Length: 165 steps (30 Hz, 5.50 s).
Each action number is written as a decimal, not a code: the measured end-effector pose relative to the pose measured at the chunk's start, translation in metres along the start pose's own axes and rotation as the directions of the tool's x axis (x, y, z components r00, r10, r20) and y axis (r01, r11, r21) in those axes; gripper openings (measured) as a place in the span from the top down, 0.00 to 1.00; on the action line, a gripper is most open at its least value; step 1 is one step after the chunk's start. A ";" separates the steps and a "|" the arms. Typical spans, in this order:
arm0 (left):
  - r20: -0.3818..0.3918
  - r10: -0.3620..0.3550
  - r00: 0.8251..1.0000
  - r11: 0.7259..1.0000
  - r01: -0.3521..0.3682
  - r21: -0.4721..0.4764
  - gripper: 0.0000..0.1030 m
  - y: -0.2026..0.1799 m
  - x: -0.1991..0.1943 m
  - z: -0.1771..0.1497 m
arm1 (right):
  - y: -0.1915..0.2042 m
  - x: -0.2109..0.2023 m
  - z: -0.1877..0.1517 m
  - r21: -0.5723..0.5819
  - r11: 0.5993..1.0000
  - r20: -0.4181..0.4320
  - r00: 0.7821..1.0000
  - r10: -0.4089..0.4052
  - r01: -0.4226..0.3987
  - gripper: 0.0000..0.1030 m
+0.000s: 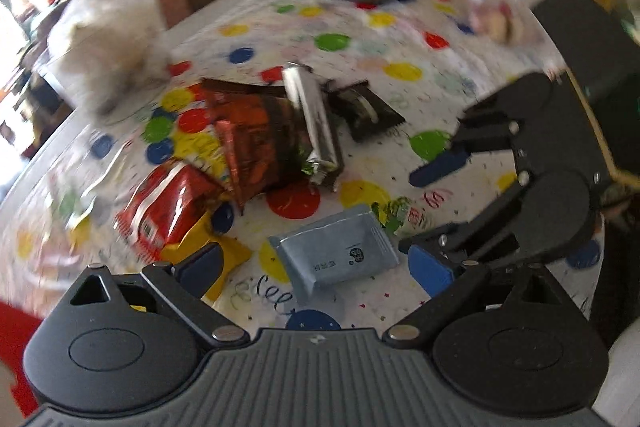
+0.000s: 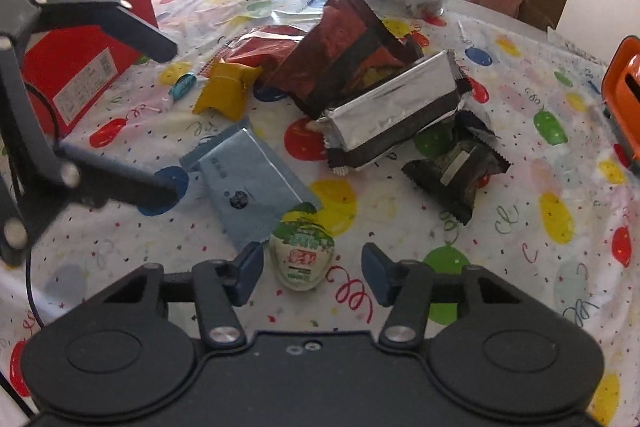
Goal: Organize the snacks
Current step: 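Grasp the light blue packet with the left tool while the right tool grasps the green-capped drink cup, then carry the blue packet and drink cup into the cardboard box while opening both tools, then withdraw both tools from the box back toward the snacks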
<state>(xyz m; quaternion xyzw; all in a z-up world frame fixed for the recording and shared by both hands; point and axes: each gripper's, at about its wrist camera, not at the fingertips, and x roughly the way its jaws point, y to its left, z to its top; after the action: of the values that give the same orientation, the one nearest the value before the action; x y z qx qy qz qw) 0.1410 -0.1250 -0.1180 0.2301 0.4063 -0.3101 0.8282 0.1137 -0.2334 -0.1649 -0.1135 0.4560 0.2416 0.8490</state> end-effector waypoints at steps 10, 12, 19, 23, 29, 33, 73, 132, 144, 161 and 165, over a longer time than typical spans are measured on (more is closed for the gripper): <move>-0.094 -0.040 0.995 0.958 0.065 0.281 0.10 -0.001 0.038 0.010 | -0.006 0.008 0.007 -0.026 0.999 0.002 1.000 0.028 -0.028 0.67; -0.112 -0.055 0.992 0.943 0.088 0.321 0.12 -0.002 0.044 0.010 | -0.005 0.007 0.006 -0.044 0.999 0.000 1.000 0.022 -0.022 0.67; -0.161 -0.079 0.984 0.908 0.137 0.395 0.20 -0.001 0.066 0.011 | -0.005 0.002 0.003 -0.036 0.998 -0.013 0.999 0.046 -0.047 0.68; -0.189 -0.142 0.972 0.923 0.199 0.328 0.23 0.011 0.075 0.017 | -0.006 0.001 0.004 -0.022 0.999 -0.021 0.999 0.050 -0.050 0.68; -0.206 -0.228 0.951 0.953 0.262 0.152 0.48 0.026 0.079 0.017 | -0.013 0.000 0.006 0.012 0.998 -0.024 0.998 0.065 -0.065 0.68; -0.182 -0.216 0.959 0.975 0.220 0.006 0.54 0.032 0.076 0.013 | -0.018 -0.001 0.008 0.028 0.997 -0.025 0.997 0.069 -0.068 0.68; -0.072 0.408 0.910 0.671 -0.352 -0.652 0.54 0.105 -0.174 -0.105 | 0.133 -0.056 0.151 -0.175 0.952 0.166 0.946 0.279 -0.250 0.68; -0.325 0.298 0.897 0.602 -0.441 -0.665 0.44 0.226 -0.166 -0.235 | 0.273 0.069 0.213 -0.199 0.951 -0.083 0.971 0.226 -0.238 0.55; -0.232 0.406 0.884 0.593 -0.449 -0.669 0.40 0.199 -0.201 -0.202 | 0.237 0.017 0.206 -0.120 0.957 0.032 0.963 0.269 -0.264 0.42; -0.076 0.466 0.881 0.635 -0.393 -0.666 0.26 0.144 -0.216 -0.137 | 0.180 -0.058 0.179 -0.096 0.959 0.192 0.941 0.280 -0.266 0.17; -0.046 0.474 0.879 0.655 -0.387 -0.649 0.22 0.126 -0.211 -0.124 | 0.164 -0.067 0.169 -0.092 0.963 0.211 0.940 0.267 -0.253 0.13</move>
<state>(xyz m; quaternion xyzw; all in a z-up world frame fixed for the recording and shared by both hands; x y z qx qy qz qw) 0.0626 0.1107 0.0005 0.0031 0.3670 0.0388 0.9294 0.1200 -0.0439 -0.0107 -0.0516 0.3614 0.3771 0.8512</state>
